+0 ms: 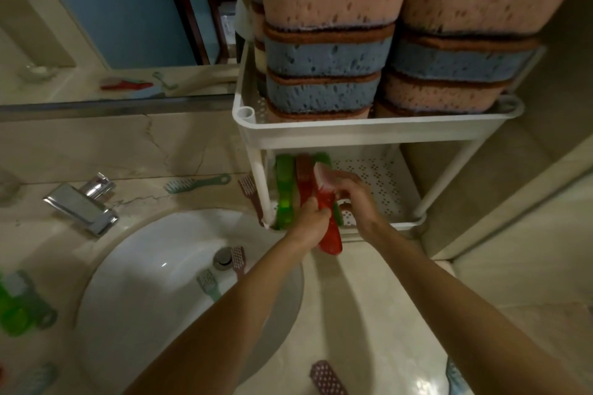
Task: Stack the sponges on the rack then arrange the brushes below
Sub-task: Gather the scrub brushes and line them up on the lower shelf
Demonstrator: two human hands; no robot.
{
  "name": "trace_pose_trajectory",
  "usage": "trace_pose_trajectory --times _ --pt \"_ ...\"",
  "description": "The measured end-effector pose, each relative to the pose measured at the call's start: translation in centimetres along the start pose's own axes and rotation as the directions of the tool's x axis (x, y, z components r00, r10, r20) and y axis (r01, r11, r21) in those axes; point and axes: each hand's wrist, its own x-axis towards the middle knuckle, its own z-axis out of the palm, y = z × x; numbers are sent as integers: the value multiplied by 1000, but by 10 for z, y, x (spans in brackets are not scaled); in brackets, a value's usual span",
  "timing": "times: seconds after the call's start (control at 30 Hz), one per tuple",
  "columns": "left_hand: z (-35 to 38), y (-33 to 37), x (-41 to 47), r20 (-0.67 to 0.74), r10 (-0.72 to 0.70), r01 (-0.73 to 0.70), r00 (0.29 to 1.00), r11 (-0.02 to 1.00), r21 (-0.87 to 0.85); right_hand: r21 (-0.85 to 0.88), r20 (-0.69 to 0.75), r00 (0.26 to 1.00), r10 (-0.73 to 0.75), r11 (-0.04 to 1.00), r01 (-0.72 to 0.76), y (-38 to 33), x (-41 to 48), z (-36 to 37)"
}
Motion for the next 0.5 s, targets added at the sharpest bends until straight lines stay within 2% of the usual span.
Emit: trace_pose_trajectory --times 0.13,0.27,0.4,0.5 --pt "13 6 7 57 -1 0 998 1000 19 52 -28 995 98 994 -96 3 12 -16" --pt "16 10 15 134 -5 2 991 1000 21 130 -189 972 137 985 -113 4 36 -30" --pt "10 3 26 11 77 -78 997 964 255 -30 -272 953 133 989 -146 0 61 -37" --pt "5 -6 29 -4 97 -88 995 915 393 -112 -302 939 162 973 -203 3 76 -41"
